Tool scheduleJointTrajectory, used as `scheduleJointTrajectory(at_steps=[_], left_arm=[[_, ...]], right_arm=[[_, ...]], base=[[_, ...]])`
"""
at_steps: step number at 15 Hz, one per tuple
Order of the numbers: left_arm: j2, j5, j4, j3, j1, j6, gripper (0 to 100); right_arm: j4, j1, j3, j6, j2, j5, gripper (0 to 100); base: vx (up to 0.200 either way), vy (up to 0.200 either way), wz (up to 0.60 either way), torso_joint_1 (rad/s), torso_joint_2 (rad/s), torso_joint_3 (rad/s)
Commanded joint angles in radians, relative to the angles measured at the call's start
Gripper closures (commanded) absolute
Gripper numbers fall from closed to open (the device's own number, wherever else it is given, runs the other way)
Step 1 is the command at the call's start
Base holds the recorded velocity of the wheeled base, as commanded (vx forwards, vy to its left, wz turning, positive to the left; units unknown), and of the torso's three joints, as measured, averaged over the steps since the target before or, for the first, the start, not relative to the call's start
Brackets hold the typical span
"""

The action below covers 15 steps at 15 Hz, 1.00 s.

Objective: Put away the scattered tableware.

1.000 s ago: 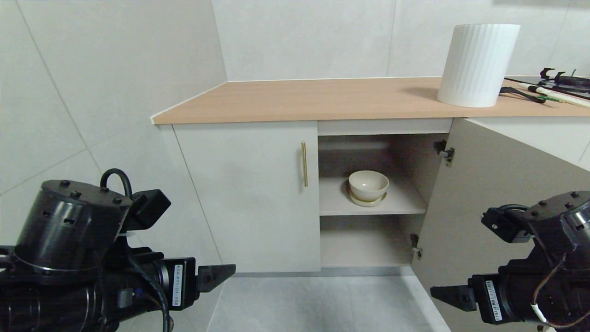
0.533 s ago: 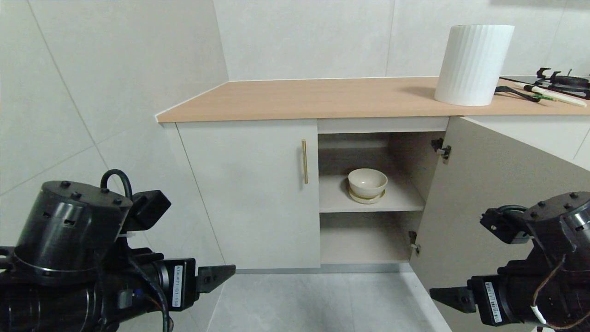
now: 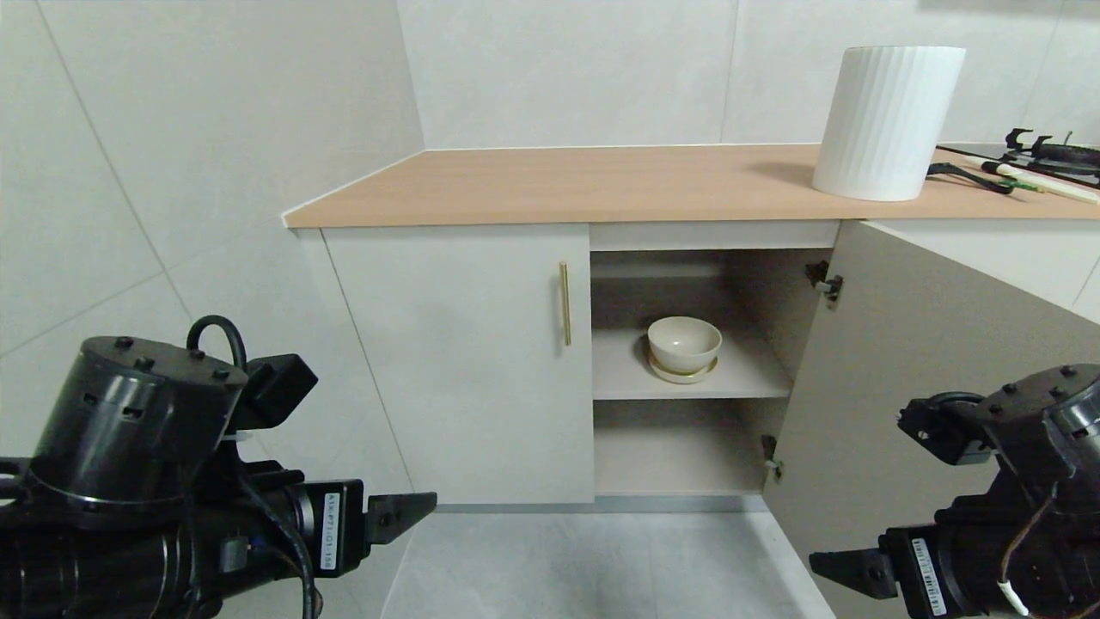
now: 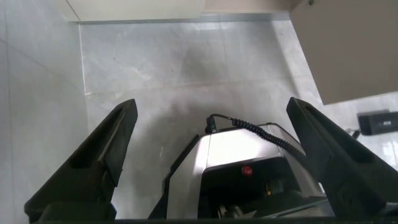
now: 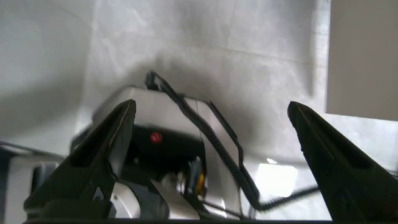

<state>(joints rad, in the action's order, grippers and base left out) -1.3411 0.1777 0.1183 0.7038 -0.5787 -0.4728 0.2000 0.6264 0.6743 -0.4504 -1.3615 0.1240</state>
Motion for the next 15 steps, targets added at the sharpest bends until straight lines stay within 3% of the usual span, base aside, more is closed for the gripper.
scheduleJointTrajectory(at_steps=[1,5,8,12,15], left_arm=[[-0.004,0.0,0.0,0.0,-0.001,-0.001,0],[-0.006,0.0,0.0,0.0,-0.001,-0.001,0],[-0.006,0.0,-0.002,0.0,-0.001,-0.001,0],[-0.007,-0.001,-0.002,0.002,-0.001,-0.001,0],[-0.01,-0.001,-0.002,0.002,-0.001,-0.001,0]], right_arm=[[0.036,0.001,0.007,0.007,0.022,0.0,0],[0.28,0.012,0.087,0.039,0.073,0.002,0],[0.369,0.012,0.097,0.059,0.099,0.008,0],[0.622,0.01,0.192,0.087,0.16,0.019,0],[0.664,-0.039,0.205,0.102,0.19,0.155,0]], base=[[0.0,-0.2,0.0,0.017,0.0,-0.007],[0.0,-0.2,0.0,0.004,0.0,0.004],[0.0,-0.2,0.0,0.001,0.0,-0.001],[0.0,0.0,0.0,0.0,0.0,0.0],[0.0,0.0,0.0,0.0,0.0,0.0]])
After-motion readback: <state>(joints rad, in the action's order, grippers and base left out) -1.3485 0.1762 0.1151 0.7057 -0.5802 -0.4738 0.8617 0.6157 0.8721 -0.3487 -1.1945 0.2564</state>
